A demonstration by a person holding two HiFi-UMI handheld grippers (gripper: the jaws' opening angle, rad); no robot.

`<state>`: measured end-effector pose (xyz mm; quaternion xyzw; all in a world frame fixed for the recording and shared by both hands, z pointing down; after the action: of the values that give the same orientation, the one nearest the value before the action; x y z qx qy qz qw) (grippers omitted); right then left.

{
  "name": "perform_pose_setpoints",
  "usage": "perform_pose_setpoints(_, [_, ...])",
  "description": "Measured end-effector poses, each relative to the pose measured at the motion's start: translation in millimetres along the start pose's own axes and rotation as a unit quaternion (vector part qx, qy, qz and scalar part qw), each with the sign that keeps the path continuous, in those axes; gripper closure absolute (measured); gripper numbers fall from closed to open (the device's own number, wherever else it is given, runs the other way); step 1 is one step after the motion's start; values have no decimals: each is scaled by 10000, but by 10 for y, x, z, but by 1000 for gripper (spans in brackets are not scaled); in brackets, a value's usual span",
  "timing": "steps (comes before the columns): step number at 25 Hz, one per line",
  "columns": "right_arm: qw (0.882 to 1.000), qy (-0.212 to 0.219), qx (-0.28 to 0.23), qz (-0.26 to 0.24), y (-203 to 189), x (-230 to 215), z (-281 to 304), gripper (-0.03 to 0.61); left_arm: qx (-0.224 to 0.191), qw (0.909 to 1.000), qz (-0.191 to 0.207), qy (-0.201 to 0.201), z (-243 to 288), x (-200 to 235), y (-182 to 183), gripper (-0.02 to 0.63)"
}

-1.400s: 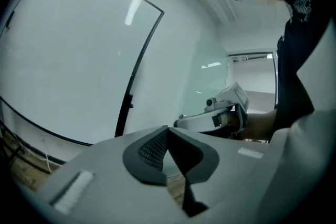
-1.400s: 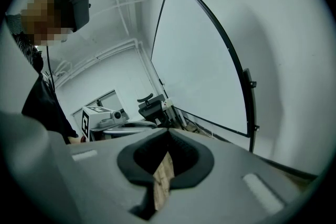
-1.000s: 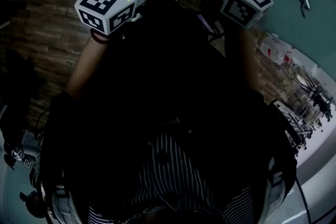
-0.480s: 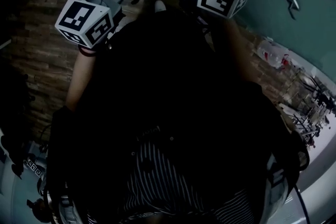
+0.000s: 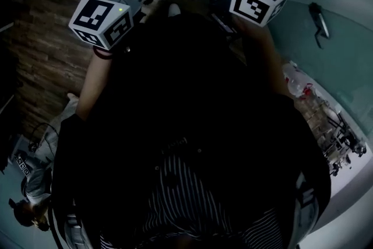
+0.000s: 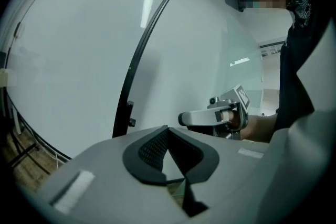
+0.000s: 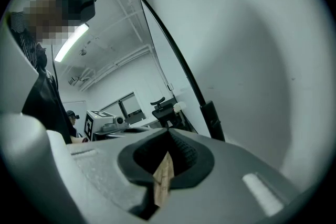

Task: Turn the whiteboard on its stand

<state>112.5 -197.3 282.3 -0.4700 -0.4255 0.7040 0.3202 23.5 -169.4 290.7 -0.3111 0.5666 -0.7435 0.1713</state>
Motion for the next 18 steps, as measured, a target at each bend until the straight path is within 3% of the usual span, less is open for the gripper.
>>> perform_pose_setpoints(8, [9999, 1, -96, 71, 241, -221, 129, 577, 187, 9993, -154, 292, -5, 287, -11, 615])
perform_pose_setpoints(18, [9991, -393, -51, -143, 352, -298, 385, 575, 134, 9997, -180, 71, -17, 484, 74, 615])
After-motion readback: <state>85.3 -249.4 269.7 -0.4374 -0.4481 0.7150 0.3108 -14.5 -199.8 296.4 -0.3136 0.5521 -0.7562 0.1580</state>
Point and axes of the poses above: the fingertips, and each gripper's own axes: z forward along the fingers, x to its left, y out of its top, the point moved 3 cm from there along -z, backward along the fingers, and after that the axes turned 1 degree about -z, right-handed, at the moved point
